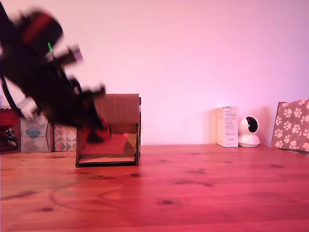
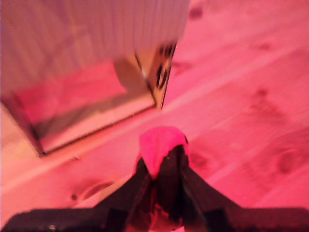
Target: Drop the footbag into the cardboard dice tower
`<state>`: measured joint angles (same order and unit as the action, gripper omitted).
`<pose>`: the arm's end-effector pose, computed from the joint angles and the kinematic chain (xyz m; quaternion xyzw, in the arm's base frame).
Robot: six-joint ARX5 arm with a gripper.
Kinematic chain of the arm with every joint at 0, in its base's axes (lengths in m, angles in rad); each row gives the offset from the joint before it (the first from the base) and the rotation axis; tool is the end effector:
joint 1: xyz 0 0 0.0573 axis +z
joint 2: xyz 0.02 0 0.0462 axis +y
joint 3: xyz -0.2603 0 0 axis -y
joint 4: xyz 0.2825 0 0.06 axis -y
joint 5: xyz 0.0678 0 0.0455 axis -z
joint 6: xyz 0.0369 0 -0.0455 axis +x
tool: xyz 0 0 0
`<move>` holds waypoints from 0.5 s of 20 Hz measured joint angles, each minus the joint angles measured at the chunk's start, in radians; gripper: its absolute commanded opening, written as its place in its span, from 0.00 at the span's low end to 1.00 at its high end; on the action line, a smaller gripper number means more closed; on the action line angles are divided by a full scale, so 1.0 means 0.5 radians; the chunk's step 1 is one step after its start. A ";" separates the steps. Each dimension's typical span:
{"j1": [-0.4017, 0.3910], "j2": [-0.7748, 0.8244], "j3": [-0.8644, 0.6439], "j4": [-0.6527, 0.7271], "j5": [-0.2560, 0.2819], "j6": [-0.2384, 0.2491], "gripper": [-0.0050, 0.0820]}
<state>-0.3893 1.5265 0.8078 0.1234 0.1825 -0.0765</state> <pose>0.3183 -0.1378 0.1643 -0.0048 0.3018 -0.2583 0.9177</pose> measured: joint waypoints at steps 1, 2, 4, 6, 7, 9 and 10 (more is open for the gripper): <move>0.000 -0.052 0.000 -0.031 0.001 0.000 0.16; 0.000 -0.101 0.000 -0.047 0.001 0.000 0.16; 0.000 -0.191 0.000 -0.053 0.000 0.000 0.16; 0.000 -0.272 -0.001 0.023 -0.025 0.001 0.16; 0.000 -0.300 -0.001 0.116 -0.040 0.002 0.16; 0.000 -0.317 -0.001 0.335 -0.055 0.010 0.16; 0.000 -0.317 -0.001 0.430 -0.059 0.029 0.16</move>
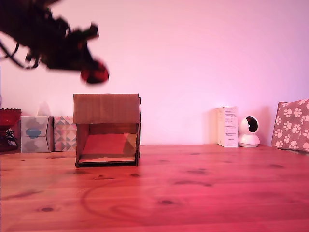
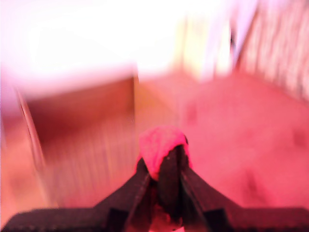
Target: Drop the footbag into the cardboard dice tower
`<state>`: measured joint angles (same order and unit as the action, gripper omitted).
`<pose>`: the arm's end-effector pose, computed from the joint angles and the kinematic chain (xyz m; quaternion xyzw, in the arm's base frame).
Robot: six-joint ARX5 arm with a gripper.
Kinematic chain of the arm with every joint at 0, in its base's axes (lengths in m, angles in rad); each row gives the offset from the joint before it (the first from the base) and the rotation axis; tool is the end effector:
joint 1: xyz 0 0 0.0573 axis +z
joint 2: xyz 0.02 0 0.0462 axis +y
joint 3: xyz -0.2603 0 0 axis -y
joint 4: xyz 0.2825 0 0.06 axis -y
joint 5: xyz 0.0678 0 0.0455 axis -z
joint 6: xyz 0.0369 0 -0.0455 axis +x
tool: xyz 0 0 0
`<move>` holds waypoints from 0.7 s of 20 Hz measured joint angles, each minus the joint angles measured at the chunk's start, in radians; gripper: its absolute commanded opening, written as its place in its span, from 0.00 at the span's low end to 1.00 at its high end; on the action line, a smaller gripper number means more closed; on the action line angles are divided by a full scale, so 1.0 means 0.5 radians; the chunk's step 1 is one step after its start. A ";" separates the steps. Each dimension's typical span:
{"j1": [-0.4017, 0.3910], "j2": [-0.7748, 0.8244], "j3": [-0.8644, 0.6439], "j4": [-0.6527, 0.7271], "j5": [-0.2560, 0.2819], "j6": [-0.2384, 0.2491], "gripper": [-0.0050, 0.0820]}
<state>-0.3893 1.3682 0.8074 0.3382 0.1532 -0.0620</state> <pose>0.3128 -0.1344 0.2360 -0.0166 0.1185 -0.2627 0.9574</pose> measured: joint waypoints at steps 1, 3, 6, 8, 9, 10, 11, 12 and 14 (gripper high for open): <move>0.001 0.000 0.000 0.105 -0.014 0.026 0.16; 0.000 0.000 0.000 0.271 -0.060 0.070 0.16; 0.001 0.005 0.027 0.314 -0.153 0.172 0.16; 0.021 0.081 0.199 0.233 -0.168 0.230 0.16; 0.027 0.151 0.349 0.161 -0.169 0.233 0.16; 0.044 0.226 0.508 0.083 -0.168 0.234 0.16; 0.060 0.286 0.634 -0.006 -0.169 0.235 0.16; 0.074 0.351 0.761 -0.133 -0.167 0.235 0.16; 0.095 0.503 0.989 -0.397 -0.158 0.234 0.16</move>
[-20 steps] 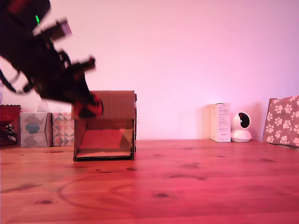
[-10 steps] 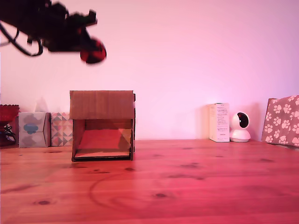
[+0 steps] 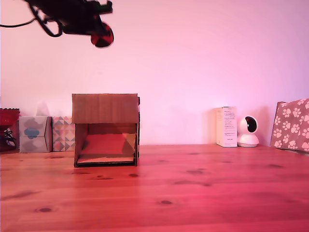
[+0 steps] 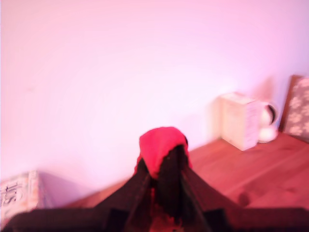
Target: Drop the footbag into the cardboard dice tower
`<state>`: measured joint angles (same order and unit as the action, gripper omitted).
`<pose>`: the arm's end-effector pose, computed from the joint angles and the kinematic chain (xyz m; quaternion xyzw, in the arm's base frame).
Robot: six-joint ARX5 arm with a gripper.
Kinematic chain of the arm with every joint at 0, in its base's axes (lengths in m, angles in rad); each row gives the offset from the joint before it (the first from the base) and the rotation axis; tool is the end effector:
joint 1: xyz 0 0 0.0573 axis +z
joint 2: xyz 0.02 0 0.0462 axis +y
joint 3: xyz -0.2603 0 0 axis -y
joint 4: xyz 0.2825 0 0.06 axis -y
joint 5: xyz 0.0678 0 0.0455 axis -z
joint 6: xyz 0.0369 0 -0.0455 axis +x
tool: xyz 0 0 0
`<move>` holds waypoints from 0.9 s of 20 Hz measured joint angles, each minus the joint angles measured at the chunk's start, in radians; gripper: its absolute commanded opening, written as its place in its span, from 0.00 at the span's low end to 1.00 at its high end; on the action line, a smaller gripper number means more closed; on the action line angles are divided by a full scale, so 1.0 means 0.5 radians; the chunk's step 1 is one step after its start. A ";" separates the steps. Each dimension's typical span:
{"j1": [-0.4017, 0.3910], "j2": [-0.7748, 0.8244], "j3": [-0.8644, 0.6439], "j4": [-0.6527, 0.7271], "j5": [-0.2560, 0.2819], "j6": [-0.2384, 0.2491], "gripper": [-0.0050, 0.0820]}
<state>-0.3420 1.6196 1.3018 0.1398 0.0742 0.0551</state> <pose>0.3973 -0.1444 0.3137 0.0387 0.0824 -0.2081 0.9739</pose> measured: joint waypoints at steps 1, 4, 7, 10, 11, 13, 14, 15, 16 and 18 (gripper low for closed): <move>0.015 0.090 0.107 -0.121 0.023 0.000 0.16; 0.058 0.325 0.328 -0.381 0.076 0.000 0.16; 0.089 0.451 0.444 -0.499 0.097 0.000 0.16; 0.098 0.454 0.455 -0.504 0.098 0.000 0.18; 0.097 0.454 0.455 -0.504 0.099 0.000 0.26; 0.097 0.454 0.455 -0.497 0.133 0.000 0.77; 0.097 0.454 0.455 -0.497 0.149 0.000 0.92; 0.097 0.454 0.456 -0.515 0.156 0.000 0.94; 0.097 0.454 0.456 -0.536 0.159 0.000 0.91; 0.095 0.454 0.461 -0.583 0.162 0.001 0.80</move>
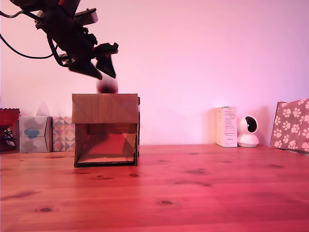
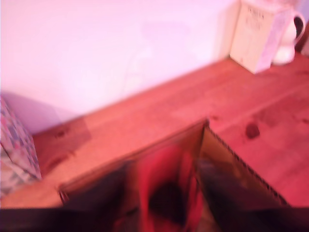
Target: Drop the footbag into the cardboard dice tower
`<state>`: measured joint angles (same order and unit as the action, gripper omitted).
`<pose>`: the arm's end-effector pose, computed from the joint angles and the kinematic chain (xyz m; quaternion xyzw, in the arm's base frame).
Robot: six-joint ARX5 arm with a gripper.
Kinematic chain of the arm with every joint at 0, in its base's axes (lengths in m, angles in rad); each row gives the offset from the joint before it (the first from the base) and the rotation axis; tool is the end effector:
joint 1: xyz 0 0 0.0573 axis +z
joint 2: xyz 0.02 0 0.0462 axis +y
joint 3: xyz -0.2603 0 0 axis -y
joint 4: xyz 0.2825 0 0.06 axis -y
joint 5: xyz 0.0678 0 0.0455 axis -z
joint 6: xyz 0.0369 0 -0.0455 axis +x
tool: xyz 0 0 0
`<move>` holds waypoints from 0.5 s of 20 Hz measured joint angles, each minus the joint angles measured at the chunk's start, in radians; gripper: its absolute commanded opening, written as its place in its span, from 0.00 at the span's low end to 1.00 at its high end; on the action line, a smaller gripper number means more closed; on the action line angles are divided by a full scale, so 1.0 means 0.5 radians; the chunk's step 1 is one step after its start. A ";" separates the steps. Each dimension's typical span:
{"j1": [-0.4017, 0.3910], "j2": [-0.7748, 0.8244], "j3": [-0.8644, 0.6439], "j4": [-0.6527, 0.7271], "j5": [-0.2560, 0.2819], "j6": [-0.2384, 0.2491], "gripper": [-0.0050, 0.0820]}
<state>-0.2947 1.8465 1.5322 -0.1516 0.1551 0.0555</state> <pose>0.4492 -0.1423 0.2769 0.0424 0.2242 -0.2233 0.9477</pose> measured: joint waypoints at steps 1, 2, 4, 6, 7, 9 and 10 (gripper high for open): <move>0.000 -0.001 0.005 -0.031 0.001 0.000 0.69; -0.001 -0.011 0.007 -0.069 0.001 0.000 0.55; -0.003 -0.074 0.007 -0.201 0.009 0.000 0.17; -0.005 -0.189 0.007 -0.331 0.077 0.000 0.04; -0.008 -0.254 0.007 -0.375 0.112 0.000 0.03; -0.011 -0.345 0.009 -0.414 0.146 0.000 0.03; -0.012 -0.368 0.010 -0.415 0.159 0.001 0.03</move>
<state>-0.3008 1.6627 1.5372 -0.3592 0.2348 0.0559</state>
